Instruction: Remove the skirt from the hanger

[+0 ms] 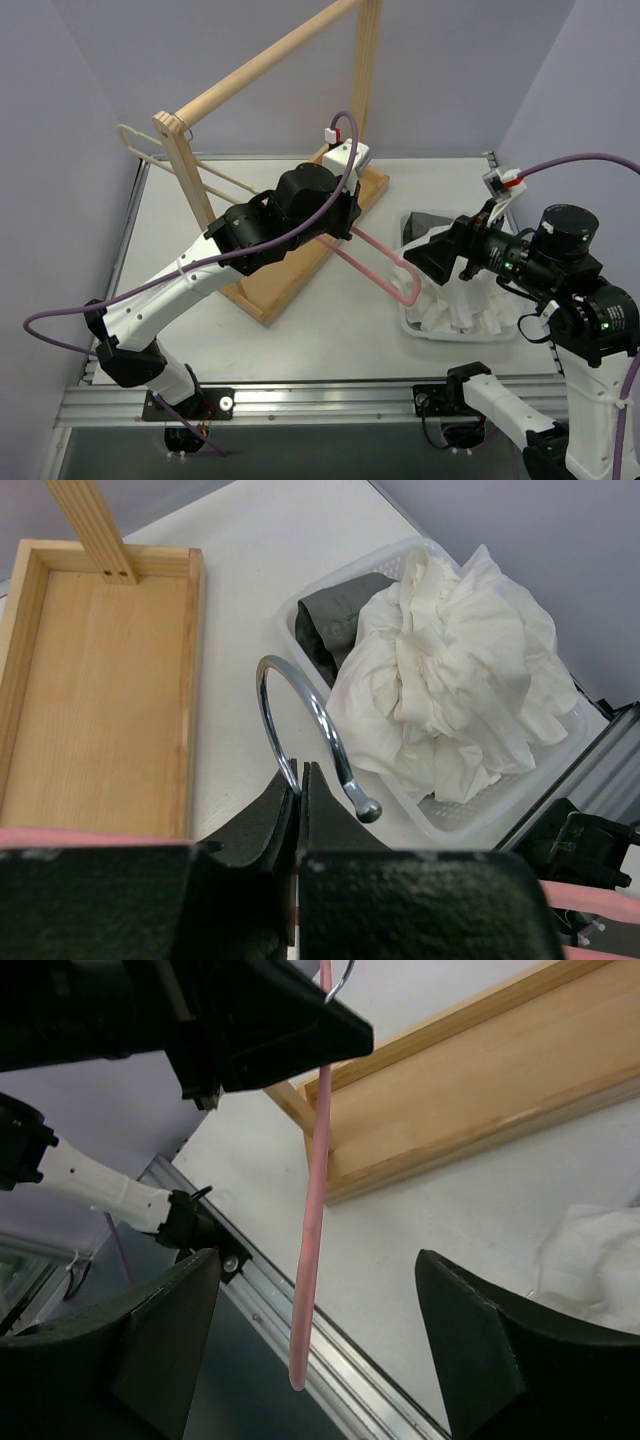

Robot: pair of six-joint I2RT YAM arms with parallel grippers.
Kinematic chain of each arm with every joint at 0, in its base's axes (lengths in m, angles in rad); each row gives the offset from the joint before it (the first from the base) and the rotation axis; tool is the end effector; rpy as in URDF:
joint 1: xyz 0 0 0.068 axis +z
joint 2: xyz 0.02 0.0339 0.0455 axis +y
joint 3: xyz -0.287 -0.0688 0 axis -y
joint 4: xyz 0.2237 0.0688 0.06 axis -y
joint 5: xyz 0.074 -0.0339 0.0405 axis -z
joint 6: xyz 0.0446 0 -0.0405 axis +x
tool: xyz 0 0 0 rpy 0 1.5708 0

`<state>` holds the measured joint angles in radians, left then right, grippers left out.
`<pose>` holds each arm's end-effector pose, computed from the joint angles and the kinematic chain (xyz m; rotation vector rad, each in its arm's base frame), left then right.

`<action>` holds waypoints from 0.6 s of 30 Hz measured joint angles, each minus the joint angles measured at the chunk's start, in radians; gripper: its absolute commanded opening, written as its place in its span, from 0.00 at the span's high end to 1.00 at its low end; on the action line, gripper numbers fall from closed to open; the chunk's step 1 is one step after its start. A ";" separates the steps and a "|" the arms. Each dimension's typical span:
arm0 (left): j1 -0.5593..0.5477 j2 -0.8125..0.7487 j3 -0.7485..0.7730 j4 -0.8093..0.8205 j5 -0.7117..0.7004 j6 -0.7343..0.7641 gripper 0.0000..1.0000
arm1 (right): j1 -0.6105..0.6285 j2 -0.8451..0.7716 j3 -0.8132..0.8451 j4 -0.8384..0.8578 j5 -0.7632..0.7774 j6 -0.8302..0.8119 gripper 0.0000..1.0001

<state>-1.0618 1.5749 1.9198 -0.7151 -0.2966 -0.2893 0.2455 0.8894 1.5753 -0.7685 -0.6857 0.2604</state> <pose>0.1674 -0.2732 0.4904 0.5536 1.8942 -0.6115 0.0731 0.0474 0.5156 -0.5255 1.6401 0.9424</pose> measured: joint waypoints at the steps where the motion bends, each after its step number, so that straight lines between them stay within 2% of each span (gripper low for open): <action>1: 0.002 0.003 0.010 -0.002 -0.003 0.003 0.98 | 0.005 -0.002 -0.015 -0.003 -0.021 0.001 0.27; 5: 0.005 0.018 0.047 -0.010 -0.007 0.006 0.98 | 0.014 -0.009 -0.074 -0.009 -0.081 0.001 0.33; 9: 0.007 0.039 0.086 -0.018 -0.012 0.006 0.98 | 0.024 -0.009 -0.096 -0.016 -0.106 0.000 0.46; 10: 0.008 0.046 0.098 -0.024 -0.014 0.005 0.98 | 0.026 -0.009 -0.097 -0.017 -0.109 0.000 0.54; 12: 0.009 0.058 0.115 -0.030 -0.015 0.005 0.98 | 0.031 -0.010 -0.098 -0.019 -0.112 -0.005 0.63; 13: 0.010 0.063 0.124 -0.035 -0.016 0.005 0.98 | 0.032 -0.011 -0.098 -0.021 -0.111 -0.005 0.73; 15: 0.010 0.075 0.143 -0.048 -0.018 0.004 0.98 | 0.032 -0.012 -0.098 -0.024 -0.107 -0.012 0.86; 16: 0.010 0.082 0.155 -0.055 -0.018 0.002 0.98 | 0.032 -0.012 -0.099 -0.026 -0.103 -0.015 1.00; 18: 0.010 0.098 0.181 -0.071 -0.021 -0.002 0.96 | 0.032 -0.012 -0.099 -0.033 -0.082 -0.021 1.00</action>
<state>-1.0519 1.6726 2.1010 -0.7864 -0.3180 -0.2913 0.2775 0.8776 1.4765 -0.8013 -0.7677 0.2394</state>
